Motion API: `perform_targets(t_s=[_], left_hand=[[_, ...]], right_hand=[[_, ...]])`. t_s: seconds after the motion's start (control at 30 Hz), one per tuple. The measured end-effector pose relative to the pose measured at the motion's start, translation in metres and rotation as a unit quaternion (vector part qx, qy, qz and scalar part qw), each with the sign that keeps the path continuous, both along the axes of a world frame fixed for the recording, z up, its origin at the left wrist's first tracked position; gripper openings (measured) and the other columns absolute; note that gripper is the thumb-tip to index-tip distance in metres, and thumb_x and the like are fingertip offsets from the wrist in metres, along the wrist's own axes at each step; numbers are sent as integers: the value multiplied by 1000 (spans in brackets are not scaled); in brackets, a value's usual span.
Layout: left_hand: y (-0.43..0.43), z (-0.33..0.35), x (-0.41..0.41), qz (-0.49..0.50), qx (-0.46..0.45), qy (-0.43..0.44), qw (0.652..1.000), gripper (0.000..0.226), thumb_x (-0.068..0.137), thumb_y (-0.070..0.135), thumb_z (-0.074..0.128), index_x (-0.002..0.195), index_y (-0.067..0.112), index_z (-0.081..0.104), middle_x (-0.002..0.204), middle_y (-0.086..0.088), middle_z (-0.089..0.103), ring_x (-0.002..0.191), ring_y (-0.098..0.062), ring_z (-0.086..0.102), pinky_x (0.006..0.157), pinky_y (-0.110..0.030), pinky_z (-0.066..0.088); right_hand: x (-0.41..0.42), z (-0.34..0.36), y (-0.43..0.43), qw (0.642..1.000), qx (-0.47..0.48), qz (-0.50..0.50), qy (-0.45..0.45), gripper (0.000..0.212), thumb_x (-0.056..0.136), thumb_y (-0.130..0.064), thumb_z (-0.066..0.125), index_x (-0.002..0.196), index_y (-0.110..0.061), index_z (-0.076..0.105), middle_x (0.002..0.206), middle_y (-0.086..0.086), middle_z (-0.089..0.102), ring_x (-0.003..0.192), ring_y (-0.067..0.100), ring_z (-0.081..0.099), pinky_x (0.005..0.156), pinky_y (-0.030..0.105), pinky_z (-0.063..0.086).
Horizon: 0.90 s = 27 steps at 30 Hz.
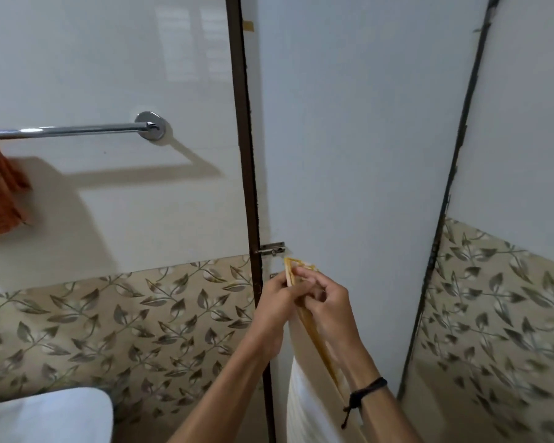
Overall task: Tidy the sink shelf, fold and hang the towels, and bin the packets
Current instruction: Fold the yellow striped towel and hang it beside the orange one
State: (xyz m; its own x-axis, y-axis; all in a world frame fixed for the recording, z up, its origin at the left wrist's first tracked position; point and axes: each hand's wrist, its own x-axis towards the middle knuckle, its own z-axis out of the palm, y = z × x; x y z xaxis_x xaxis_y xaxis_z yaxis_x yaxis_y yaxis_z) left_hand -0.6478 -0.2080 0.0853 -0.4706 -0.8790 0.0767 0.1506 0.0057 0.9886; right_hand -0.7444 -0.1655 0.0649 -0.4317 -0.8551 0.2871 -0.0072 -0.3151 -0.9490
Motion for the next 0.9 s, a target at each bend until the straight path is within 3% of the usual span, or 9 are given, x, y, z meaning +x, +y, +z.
perform_targets(t_s=[0.1,0.23,0.33,0.47,0.57,0.67,0.77,0.9], left_hand=[[6,-13,5,9,49,20,999,25,103,22,56,106,8,77,94,-9,80,79,-12,75,58,-18,54],[15,-32,13,-5,107,29,994,36,106,32,50,108,8,77,97,-12,79,78,-16,74,65,-27,56],[21,-44,17,-39,150,52,987,44,107,36,45,114,5,75,109,-19,77,91,-24,73,73,-32,59],[24,-55,23,-85,167,54,981,52,108,44,38,123,7,72,119,-19,74,107,-26,70,90,-38,57],[25,-61,28,-110,169,44,979,47,108,40,40,126,9,70,125,-18,72,113,-27,67,103,-44,48],[22,-67,34,-116,171,47,977,40,106,34,47,124,7,72,127,-22,69,110,-27,65,101,-44,46],[22,-72,38,-109,160,40,980,36,102,31,54,119,6,73,117,-20,72,100,-24,67,93,-42,48],[21,-80,42,-74,150,20,986,31,100,27,55,107,8,78,105,-19,73,89,-21,69,84,-39,51]], right_hand=[[3,-9,9,999,15,11,-26,40,91,3,66,118,-26,72,110,-4,78,107,13,72,98,41,56],[6,-24,20,997,41,-20,-68,42,87,8,68,114,-23,71,107,-2,78,102,16,74,96,46,58],[8,-34,27,995,46,-49,-70,37,87,8,69,112,-18,71,105,3,78,100,20,74,92,47,59],[14,-43,34,994,53,-94,-34,29,86,-3,75,105,-25,72,100,0,78,95,16,75,80,32,61],[20,-46,36,992,69,-103,18,30,84,-12,80,106,-32,72,101,-5,78,94,9,74,81,29,61],[25,-47,39,992,70,-101,36,34,85,-8,78,104,-36,72,98,-8,78,92,6,74,79,25,61],[32,-48,40,990,80,-100,54,34,89,-8,75,105,-38,72,95,-5,78,87,9,75,76,29,63],[37,-56,44,992,102,-66,35,38,90,-7,72,117,-33,72,108,-5,77,97,8,74,85,30,61]])
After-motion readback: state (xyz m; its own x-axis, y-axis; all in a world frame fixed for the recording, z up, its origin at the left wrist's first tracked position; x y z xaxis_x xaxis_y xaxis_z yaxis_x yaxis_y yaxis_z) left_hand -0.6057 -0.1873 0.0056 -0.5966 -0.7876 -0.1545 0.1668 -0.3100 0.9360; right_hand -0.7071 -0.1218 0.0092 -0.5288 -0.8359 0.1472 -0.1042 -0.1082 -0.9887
